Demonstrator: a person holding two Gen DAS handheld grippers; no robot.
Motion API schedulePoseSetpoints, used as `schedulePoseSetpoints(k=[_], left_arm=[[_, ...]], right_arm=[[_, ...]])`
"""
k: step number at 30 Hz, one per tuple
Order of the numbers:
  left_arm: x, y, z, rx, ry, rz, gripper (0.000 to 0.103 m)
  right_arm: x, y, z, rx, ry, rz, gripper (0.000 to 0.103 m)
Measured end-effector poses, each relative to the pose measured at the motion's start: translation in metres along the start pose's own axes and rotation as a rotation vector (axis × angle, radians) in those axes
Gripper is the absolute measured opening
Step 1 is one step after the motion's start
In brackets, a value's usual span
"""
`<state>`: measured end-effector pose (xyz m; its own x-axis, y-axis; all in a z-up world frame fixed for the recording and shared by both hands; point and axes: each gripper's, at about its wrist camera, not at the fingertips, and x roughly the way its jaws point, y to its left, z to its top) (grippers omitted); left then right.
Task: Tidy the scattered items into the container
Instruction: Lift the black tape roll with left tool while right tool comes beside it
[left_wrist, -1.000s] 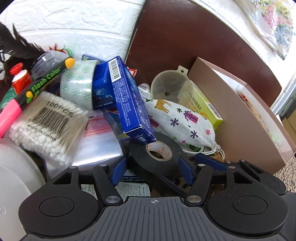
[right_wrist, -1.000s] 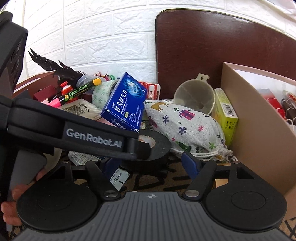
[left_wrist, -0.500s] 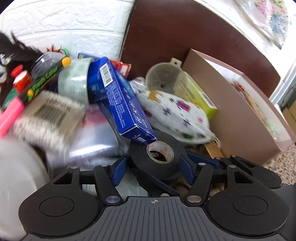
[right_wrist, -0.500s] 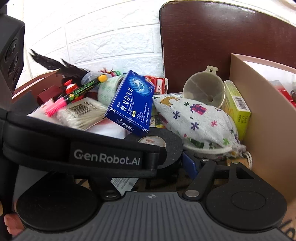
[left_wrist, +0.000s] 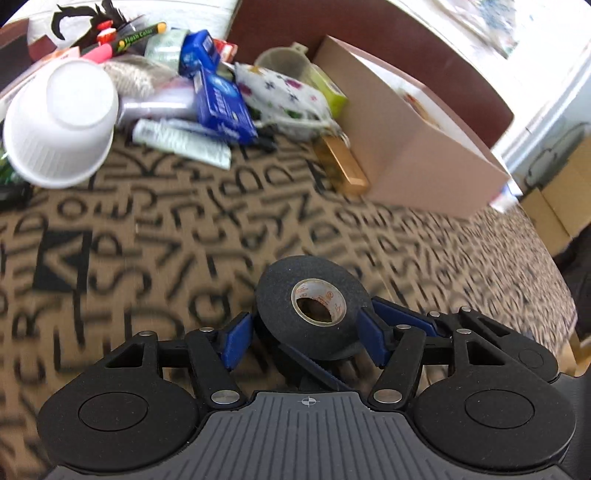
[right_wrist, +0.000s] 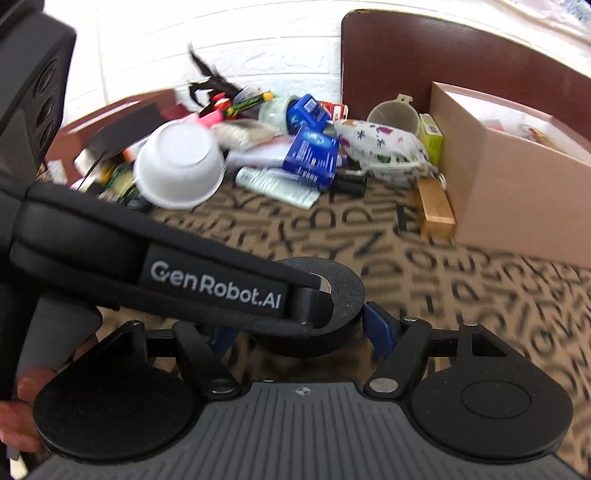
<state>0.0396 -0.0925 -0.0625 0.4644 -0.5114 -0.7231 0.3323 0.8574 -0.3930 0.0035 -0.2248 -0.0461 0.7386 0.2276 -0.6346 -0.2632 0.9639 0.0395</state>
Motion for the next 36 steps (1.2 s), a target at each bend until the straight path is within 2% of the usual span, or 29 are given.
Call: schedulePoseSetpoints(k=[7, 12, 16, 17, 19, 22, 24, 26, 27, 28, 29, 31, 36], left_arm=[[-0.017, -0.008, -0.038, 0.012, 0.025, 0.016, 0.074], [-0.024, -0.010, -0.047, 0.015, 0.037, 0.006, 0.076], [-0.029, -0.005, -0.047, -0.025, 0.022, -0.018, 0.083], [-0.031, -0.004, -0.046, -0.027, 0.015, -0.009, 0.084], [-0.034, -0.004, -0.044, -0.012, -0.001, 0.009, 0.084], [-0.037, -0.003, -0.041, 0.016, -0.019, 0.027, 0.084], [-0.036, -0.003, -0.039, 0.035, -0.020, 0.046, 0.083], [-0.034, -0.002, -0.037, 0.060, -0.013, 0.058, 0.073], [-0.034, -0.001, -0.036, 0.061, -0.012, 0.055, 0.073], [-0.034, 0.001, -0.035, 0.055, -0.010, 0.051, 0.069], [-0.034, 0.003, -0.034, 0.056, -0.003, 0.048, 0.060], [-0.034, 0.004, -0.033, 0.071, 0.009, 0.049, 0.053], [-0.034, 0.008, -0.031, 0.071, 0.026, 0.014, 0.051]], right_arm=[[-0.043, 0.017, -0.031, 0.013, -0.010, 0.017, 0.074], [-0.054, 0.026, -0.041, -0.012, -0.019, -0.004, 0.075], [-0.059, 0.021, -0.046, 0.032, -0.013, 0.027, 0.075], [-0.060, 0.019, -0.047, 0.043, -0.013, 0.034, 0.077], [-0.063, 0.016, -0.050, 0.069, -0.013, 0.020, 0.089], [-0.066, 0.006, -0.051, 0.124, -0.010, -0.008, 0.090], [-0.067, -0.006, -0.052, 0.200, 0.002, -0.020, 0.093], [-0.066, -0.020, -0.051, 0.304, 0.039, -0.037, 0.096], [-0.065, -0.027, -0.050, 0.360, 0.066, -0.040, 0.096], [-0.065, -0.033, -0.050, 0.408, 0.083, -0.035, 0.096], [-0.064, -0.037, -0.050, 0.430, 0.089, -0.029, 0.096], [-0.064, -0.038, -0.051, 0.426, 0.073, -0.040, 0.094], [-0.068, -0.035, -0.046, 0.376, 0.023, -0.045, 0.089]])
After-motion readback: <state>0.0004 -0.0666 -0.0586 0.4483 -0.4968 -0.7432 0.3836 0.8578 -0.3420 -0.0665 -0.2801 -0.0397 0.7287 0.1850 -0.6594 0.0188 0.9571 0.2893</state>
